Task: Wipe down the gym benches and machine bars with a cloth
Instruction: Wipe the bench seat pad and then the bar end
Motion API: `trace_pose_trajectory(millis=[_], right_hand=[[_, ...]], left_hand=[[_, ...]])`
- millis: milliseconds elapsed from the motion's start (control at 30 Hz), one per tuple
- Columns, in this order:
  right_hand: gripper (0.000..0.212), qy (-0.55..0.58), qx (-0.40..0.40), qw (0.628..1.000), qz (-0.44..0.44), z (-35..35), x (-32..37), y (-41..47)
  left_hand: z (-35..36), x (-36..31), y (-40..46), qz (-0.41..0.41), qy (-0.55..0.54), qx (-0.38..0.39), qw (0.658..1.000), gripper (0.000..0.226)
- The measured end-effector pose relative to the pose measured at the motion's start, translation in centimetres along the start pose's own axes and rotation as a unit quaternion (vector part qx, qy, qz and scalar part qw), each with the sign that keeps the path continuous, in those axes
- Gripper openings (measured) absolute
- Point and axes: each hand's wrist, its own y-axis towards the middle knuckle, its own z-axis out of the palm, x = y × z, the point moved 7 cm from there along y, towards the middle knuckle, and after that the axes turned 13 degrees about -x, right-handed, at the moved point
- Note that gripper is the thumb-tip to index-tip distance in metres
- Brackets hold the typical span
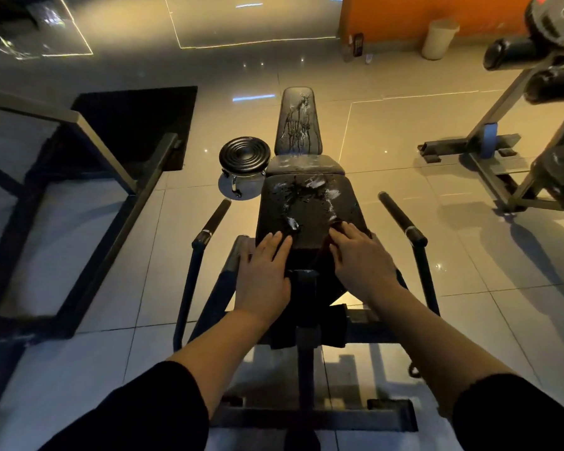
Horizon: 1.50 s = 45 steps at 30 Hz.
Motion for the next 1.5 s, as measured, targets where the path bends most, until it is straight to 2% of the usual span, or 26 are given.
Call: trace_pose_trajectory(millis=[100,200,300,400,600,700,833,967,1067,1133,1200,1267,1333,1433,1500], right_hand=[[0.031,0.014,0.038,0.998,0.046,0.6,0.0,2.8],[0.035,-0.018,0.051,0.996,0.076,1.2,0.7,4.6],[0.049,-0.049,0.03,0.998,0.017,0.6,2.2,2.8],[0.05,-0.027,0.033,0.999,-0.01,0.1,1.6,0.4],[0.046,-0.029,0.06,0.992,0.11,1.4,0.5,4.3],[0.051,-0.037,0.07,0.993,0.082,1.9,2.6,5.1],[0.054,-0.031,0.084,0.996,0.013,1.9,3.7,2.0],[0.052,-0.063,0.117,0.985,0.113,1.7,-1.5,3.2],[0.057,-0.041,0.136,0.977,0.16,2.5,-1.3,5.1],[0.062,-0.038,0.127,0.982,0.138,3.0,0.8,5.1],[0.063,-0.023,0.115,0.991,0.068,3.0,2.7,4.2],[0.061,-0.006,0.113,0.994,0.002,2.5,2.8,3.3],[0.059,0.0,0.107,0.994,-0.017,2.1,1.2,3.5],[0.059,0.011,0.084,0.995,0.059,2.1,-1.6,5.1],[0.058,0.009,0.041,0.996,0.075,1.9,-1.2,5.2]], left_hand=[[-0.3,0.0,0.1,-0.013,-0.001,0.031,0.999,0.072],[-0.5,-0.2,0.1,-0.03,0.005,0.05,0.998,0.073],[-0.4,-0.2,0.2,-0.033,0.005,0.065,0.997,0.073],[-0.2,0.1,0.5,-0.024,0.004,0.08,0.996,0.074],[-0.5,0.7,1.1,0.001,-0.018,0.093,0.995,0.075],[-1.0,1.0,1.2,0.018,-0.036,0.087,0.995,0.07],[-1.2,1.6,1.4,0.043,-0.049,0.088,0.994,0.07],[-1.0,1.9,1.2,0.05,-0.066,0.094,0.992,0.072],[-1.0,1.9,1.1,0.05,-0.075,0.085,0.992,0.072],[-1.0,1.8,1.1,0.048,-0.085,0.068,0.993,0.07],[-0.9,1.8,1.0,0.044,-0.103,0.047,0.993,0.066],[-0.8,2.0,0.7,0.03,-0.134,0.028,0.99,0.061],[-0.6,2.4,0.4,-0.002,-0.17,-0.003,0.986,0.053],[-0.6,3.1,0.4,-0.075,-0.172,-0.067,0.98,0.047],[-0.6,2.9,0.8,-0.131,-0.166,-0.067,0.975,0.047]])
